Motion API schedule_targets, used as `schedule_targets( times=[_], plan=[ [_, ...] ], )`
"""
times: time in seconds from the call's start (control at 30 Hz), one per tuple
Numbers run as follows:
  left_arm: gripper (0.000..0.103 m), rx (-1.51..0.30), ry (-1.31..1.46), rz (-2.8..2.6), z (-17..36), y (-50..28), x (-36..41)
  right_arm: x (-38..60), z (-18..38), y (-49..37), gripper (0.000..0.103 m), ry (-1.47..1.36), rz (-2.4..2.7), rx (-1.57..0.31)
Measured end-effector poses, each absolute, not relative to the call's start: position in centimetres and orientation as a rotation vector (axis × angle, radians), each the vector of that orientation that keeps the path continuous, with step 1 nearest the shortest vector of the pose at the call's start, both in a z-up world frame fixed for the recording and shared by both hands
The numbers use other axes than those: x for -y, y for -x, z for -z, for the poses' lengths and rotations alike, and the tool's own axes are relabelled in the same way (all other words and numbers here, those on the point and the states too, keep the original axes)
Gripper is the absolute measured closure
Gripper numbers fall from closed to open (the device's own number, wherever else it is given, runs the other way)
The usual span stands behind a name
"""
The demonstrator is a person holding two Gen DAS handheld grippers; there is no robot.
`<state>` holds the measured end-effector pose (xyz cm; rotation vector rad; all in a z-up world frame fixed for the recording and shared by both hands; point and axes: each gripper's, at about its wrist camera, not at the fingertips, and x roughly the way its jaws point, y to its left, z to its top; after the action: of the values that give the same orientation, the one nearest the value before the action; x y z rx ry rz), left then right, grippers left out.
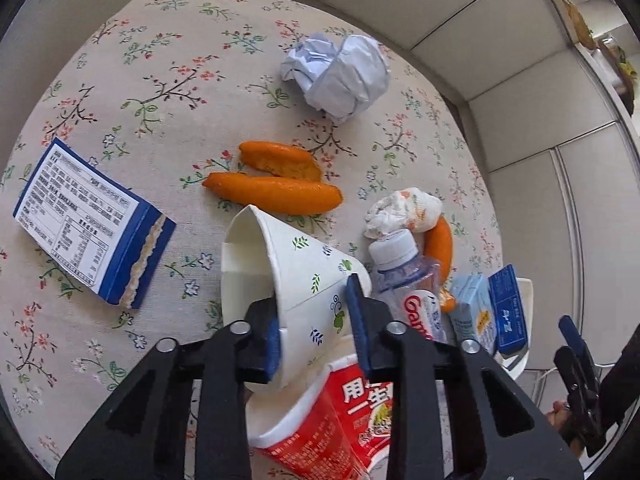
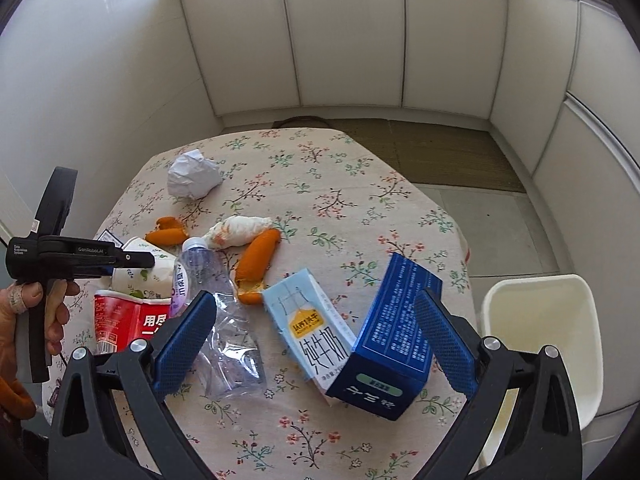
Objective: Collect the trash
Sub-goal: 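Reach the left tool to the white paper cup and grasp it, then grasp the wrapped white tissue with right tool while left tool holds the cup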
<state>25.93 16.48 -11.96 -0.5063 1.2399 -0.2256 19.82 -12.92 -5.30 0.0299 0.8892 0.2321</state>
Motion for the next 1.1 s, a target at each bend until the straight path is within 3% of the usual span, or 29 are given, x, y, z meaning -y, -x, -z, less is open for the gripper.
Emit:
schedule_targets(
  times=[0.27, 0.7, 0.77, 0.83, 1.1],
  plan=[
    [0.098, -1.192, 0.478, 0.321, 9.2, -25.0, -13.9, 10.7, 6.7, -21.0, 0.007, -0.023, -0.309, -0.943],
    [0.100, -0.933, 0.369, 0.207, -0.1, -19.9, -15.6, 6.7, 7.2, -27.7, 0.007, -0.188, -0.352, -1.042],
    [0.100, -0.915, 0.354, 0.204, -0.8, -19.4, -15.8, 5.8, 8.3, -29.5, 0.011, -0.235, -0.337, -1.082],
    [0.100, -0.909, 0.346, 0.202, -1.1, -19.4, -15.6, 5.0, 9.5, -31.0, 0.023, -0.269, -0.329, -1.117],
    [0.100, -0.924, 0.339, 0.181, -0.4, -19.4, -16.5, 2.1, 12.7, -34.0, 0.024, -0.146, -0.263, -1.145]
  ],
)
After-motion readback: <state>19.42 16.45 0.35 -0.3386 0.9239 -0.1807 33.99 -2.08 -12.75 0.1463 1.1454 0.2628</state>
